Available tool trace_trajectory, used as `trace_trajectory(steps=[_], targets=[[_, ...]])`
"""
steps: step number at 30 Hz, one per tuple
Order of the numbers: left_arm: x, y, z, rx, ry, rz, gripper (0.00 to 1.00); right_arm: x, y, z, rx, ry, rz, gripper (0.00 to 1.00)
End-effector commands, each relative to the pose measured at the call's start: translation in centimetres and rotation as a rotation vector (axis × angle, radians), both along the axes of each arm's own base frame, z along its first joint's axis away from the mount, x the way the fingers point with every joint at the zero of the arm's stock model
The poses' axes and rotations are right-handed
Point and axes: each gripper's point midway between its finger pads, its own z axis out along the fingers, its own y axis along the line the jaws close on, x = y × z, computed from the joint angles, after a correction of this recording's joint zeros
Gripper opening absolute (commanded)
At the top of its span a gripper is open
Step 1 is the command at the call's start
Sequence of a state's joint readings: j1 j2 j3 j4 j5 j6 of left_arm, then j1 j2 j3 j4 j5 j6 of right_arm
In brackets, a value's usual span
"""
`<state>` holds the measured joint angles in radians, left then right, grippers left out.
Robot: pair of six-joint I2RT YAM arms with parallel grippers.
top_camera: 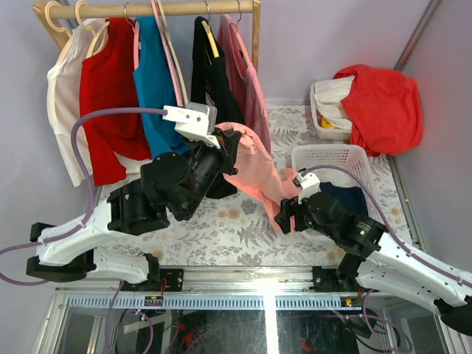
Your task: Place the t-shirt on the hanger
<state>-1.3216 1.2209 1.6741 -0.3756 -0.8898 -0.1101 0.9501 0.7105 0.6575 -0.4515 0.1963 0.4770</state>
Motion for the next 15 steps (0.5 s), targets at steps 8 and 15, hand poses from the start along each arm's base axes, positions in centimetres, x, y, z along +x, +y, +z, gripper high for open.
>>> trace_trajectory(steps=[8, 15], targets=[[0.1, 0.5, 2.5, -0.058, -0.037, 0.002, 0.0, 1.2, 1.9, -1.4, -0.114, -0.098, 0.001, 0.82], [0.0, 0.7, 2.6, -0.063, -0.037, 0.003, 0.0, 2.1, 0.4, -1.9, -0.243, -0.191, -0.116, 0.82]])
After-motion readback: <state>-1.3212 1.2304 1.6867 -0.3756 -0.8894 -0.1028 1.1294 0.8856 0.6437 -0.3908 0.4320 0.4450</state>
